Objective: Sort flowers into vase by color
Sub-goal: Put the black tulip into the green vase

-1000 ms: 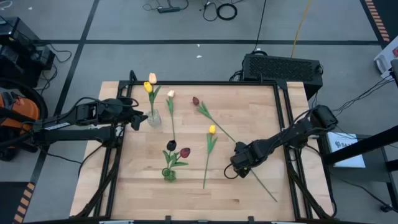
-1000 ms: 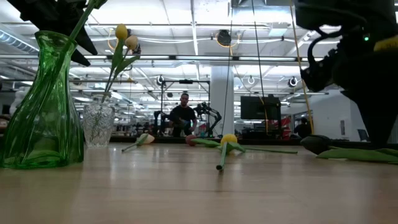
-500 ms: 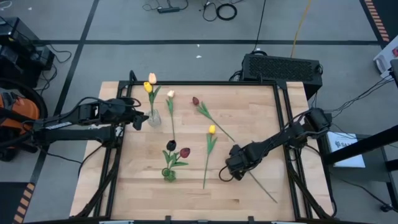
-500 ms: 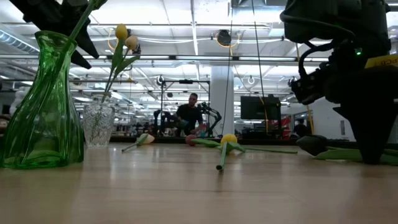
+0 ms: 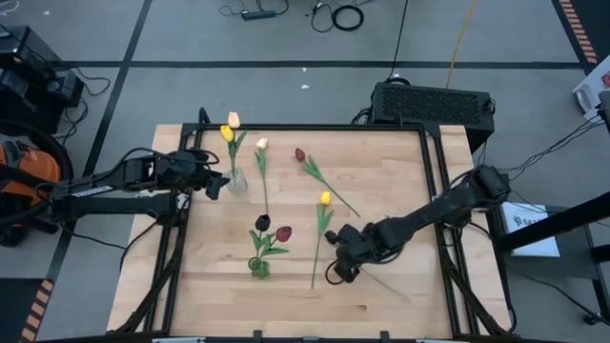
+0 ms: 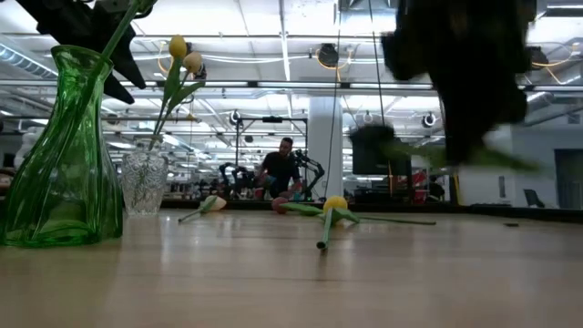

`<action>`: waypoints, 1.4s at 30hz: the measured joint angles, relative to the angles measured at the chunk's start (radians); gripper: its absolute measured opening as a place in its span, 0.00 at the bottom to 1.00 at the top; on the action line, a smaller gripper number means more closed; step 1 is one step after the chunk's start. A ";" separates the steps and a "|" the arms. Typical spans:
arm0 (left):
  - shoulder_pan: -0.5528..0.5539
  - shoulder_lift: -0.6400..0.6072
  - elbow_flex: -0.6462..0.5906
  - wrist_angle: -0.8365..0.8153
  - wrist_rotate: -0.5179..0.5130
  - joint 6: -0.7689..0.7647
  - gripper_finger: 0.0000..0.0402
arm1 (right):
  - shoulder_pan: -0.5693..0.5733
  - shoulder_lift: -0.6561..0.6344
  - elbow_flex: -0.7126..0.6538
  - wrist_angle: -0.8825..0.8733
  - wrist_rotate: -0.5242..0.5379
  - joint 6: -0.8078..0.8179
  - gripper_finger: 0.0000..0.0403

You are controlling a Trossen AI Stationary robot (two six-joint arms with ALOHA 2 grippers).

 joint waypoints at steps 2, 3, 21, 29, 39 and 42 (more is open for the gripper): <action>0.000 0.000 0.000 -0.001 0.000 0.000 0.51 | 0.015 -0.022 0.066 0.055 0.044 -0.020 0.01; 0.000 0.000 0.000 -0.001 0.001 0.001 0.51 | 0.026 -0.032 0.100 0.074 0.080 -0.038 0.01; 0.000 0.000 0.000 -0.021 0.012 0.001 0.51 | 0.134 0.046 0.450 0.830 0.588 -0.892 0.00; 0.000 0.000 0.000 -0.025 0.023 0.001 0.51 | 0.088 0.245 0.449 1.324 0.588 -1.048 0.00; 0.000 0.000 0.000 -0.025 0.030 0.007 0.51 | 0.074 0.308 0.449 1.434 0.634 -1.080 0.00; 0.000 0.000 0.000 -0.025 0.030 0.008 0.51 | 0.063 0.304 0.451 1.436 0.635 -1.085 0.00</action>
